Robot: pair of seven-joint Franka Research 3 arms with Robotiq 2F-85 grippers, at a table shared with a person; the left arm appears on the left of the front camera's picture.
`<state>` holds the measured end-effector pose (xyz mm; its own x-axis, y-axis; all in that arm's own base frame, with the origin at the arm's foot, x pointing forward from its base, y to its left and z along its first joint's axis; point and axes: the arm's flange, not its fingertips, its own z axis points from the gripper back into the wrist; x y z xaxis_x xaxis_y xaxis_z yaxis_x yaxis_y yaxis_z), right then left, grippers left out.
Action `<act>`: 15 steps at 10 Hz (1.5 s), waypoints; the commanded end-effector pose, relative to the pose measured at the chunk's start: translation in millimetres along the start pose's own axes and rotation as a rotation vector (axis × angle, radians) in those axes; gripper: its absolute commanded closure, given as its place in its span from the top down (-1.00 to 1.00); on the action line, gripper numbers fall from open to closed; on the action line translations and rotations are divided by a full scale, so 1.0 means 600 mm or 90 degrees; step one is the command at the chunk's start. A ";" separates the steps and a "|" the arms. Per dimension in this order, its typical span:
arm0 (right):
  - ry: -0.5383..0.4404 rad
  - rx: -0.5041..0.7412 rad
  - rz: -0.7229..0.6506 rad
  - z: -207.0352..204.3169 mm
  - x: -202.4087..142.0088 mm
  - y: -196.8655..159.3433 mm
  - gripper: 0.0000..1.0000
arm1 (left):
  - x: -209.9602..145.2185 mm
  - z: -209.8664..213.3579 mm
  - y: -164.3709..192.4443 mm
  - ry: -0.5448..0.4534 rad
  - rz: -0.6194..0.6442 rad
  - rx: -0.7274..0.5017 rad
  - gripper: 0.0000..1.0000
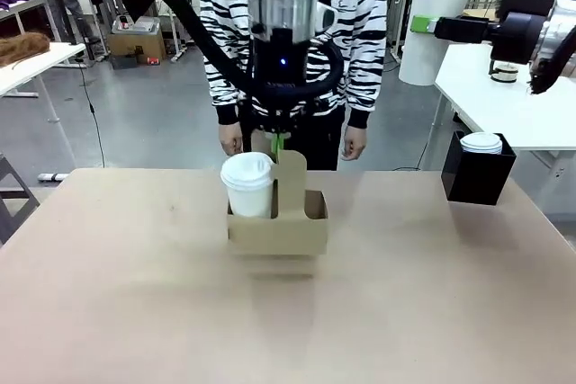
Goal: Pour a drink into a cup and package it in a carrier.
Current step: Position the Cup Carrier in the center of the table, then insert the held 600 ml Paper Cup into the Cup Carrier.
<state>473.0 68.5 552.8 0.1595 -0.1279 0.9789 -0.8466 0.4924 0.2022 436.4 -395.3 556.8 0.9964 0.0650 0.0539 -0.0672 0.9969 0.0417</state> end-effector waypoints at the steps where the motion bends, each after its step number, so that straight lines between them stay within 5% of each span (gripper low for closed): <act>1: -0.006 0.004 0.011 -0.004 0.005 0.000 0.60 | -0.007 -0.032 -0.006 -0.002 0.004 0.001 -0.96; 8: -0.006 0.004 0.011 -0.004 0.005 0.000 0.60 | -0.043 -0.116 0.005 0.019 -0.013 -0.035 -0.96; 9: -0.006 0.004 0.011 -0.004 0.005 0.000 0.60 | -0.040 -0.116 0.008 0.000 0.035 -0.018 -0.96; 14: -0.006 0.004 0.011 -0.004 0.005 0.000 0.60 | -0.033 -0.100 -0.017 0.010 -0.013 -0.016 -0.96; 15: -0.006 0.004 0.011 -0.004 0.005 0.000 0.60 | -0.031 -0.094 -0.019 0.006 -0.006 -0.022 0.13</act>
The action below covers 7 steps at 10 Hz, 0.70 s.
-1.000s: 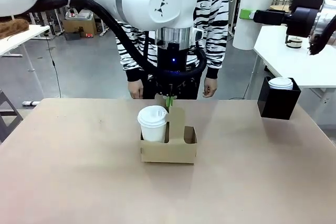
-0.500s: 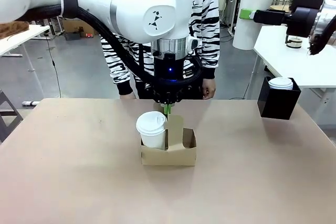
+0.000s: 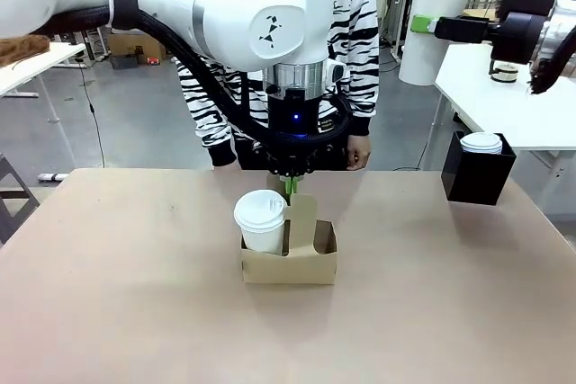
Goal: Pour a drink into a cup and package it in a carrier.
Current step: Insert the held 600 ml Paper Cup into the Cup Carrier.
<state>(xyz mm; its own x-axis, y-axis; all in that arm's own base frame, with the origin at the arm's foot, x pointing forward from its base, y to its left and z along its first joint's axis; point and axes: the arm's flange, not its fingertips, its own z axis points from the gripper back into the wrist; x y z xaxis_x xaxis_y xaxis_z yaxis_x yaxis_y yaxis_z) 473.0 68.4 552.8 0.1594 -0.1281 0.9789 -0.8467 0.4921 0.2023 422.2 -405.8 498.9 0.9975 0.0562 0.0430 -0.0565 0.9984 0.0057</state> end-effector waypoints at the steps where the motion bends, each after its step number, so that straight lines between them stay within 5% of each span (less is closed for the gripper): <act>1: -0.006 0.004 0.011 -0.004 0.005 0.000 0.60 | -0.001 0.020 0.012 -0.001 -0.007 -0.017 0.18; 2: -0.006 0.004 0.011 -0.004 0.005 0.000 0.60 | 0.001 0.040 0.021 0.005 -0.010 -0.031 1.00; 4: 0.000 0.000 0.000 0.000 0.000 0.000 0.60 | 0.012 0.086 0.047 0.047 -0.044 -0.058 1.00; 5: 0.018 0.054 -0.016 -0.025 -0.013 -0.013 0.60 | 0.010 0.111 0.063 0.043 -0.059 -0.067 0.63; 7: 0.041 0.157 -0.017 -0.078 -0.044 -0.024 0.60 | 0.007 0.161 0.104 0.055 -0.099 -0.089 1.00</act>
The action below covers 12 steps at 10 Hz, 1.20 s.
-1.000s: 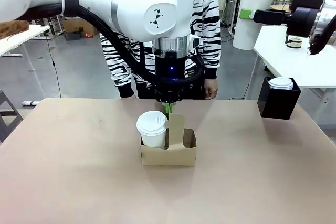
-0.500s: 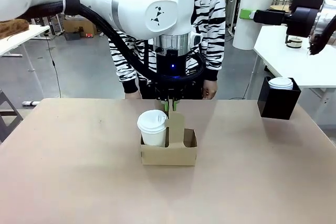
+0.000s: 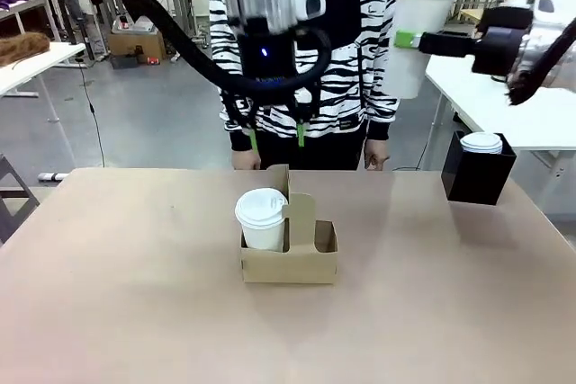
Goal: Pour a drink into a cup and package it in a carrier.
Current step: Insert the held 600 ml Paper Cup into the Cup Carrier.
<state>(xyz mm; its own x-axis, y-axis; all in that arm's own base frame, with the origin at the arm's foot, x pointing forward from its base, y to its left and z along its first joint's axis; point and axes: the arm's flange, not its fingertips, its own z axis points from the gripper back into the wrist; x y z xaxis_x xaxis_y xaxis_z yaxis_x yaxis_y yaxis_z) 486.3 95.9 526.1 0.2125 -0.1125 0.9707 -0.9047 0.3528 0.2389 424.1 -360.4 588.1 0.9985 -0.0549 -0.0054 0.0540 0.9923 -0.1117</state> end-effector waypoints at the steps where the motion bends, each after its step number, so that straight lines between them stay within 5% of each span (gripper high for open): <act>1: 0.025 0.107 0.019 -0.055 -0.020 -0.029 0.60 | -0.015 0.041 0.056 0.046 -0.087 -0.009 1.00; 6: 0.052 0.291 0.084 -0.129 -0.159 0.006 0.60 | -0.006 0.089 0.283 0.007 -0.261 -0.065 1.00; 8: 0.067 0.270 0.069 -0.118 -0.165 -0.006 0.60 | -0.010 0.070 0.307 -0.062 -0.300 -0.035 1.00; 9: 0.056 0.275 0.067 -0.139 -0.171 0.012 0.60 | 0.005 0.062 0.306 -0.083 -0.208 0.014 1.00; 10: 0.056 0.275 0.067 -0.139 -0.171 0.012 0.60 | 0.013 0.098 0.311 -0.016 -0.281 -0.040 1.00; 12: 0.056 0.275 0.067 -0.139 -0.171 0.012 0.60 | 0.013 0.098 0.311 -0.016 -0.281 -0.040 1.00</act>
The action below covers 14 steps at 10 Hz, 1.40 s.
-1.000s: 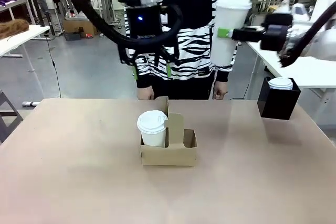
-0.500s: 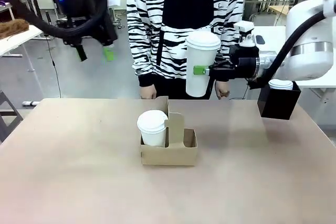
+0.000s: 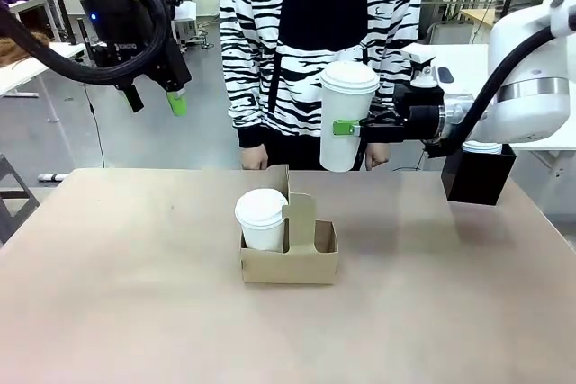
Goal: Pour a drink into a cup and package it in a carrier.
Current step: Insert the held 600 ml Paper Cup into the Cup Carrier.
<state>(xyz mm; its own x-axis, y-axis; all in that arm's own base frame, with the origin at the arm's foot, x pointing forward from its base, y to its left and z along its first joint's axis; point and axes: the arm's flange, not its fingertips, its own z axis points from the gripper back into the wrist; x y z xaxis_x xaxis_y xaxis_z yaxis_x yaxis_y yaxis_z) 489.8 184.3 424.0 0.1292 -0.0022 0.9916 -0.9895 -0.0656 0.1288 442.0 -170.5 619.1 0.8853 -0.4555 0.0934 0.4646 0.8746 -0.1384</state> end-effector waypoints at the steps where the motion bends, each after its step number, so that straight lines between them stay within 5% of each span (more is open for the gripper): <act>1: 0.000 -0.001 0.000 0.001 0.000 0.000 0.60 | 0.002 -0.004 0.003 -0.008 0.002 0.004 1.00; 10: -0.008 0.196 0.002 -0.091 -0.122 -0.009 0.60 | -0.159 -0.108 0.195 -0.205 -0.239 -0.039 1.00; 12: 0.004 0.217 -0.008 -0.095 -0.150 -0.014 0.60 | -0.160 -0.123 0.210 -0.212 -0.223 -0.081 1.00; 14: 0.010 0.237 -0.028 -0.104 -0.175 -0.023 0.60 | -0.158 -0.109 0.202 -0.189 -0.222 -0.025 1.00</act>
<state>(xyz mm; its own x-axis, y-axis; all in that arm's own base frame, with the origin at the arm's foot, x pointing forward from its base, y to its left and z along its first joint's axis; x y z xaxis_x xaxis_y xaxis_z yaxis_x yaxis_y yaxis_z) 478.9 243.2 318.4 0.1855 0.0299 0.9822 -0.9057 -0.3825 0.1827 414.7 -29.5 523.2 0.6292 -0.6466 0.4314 0.7465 0.6573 -0.1035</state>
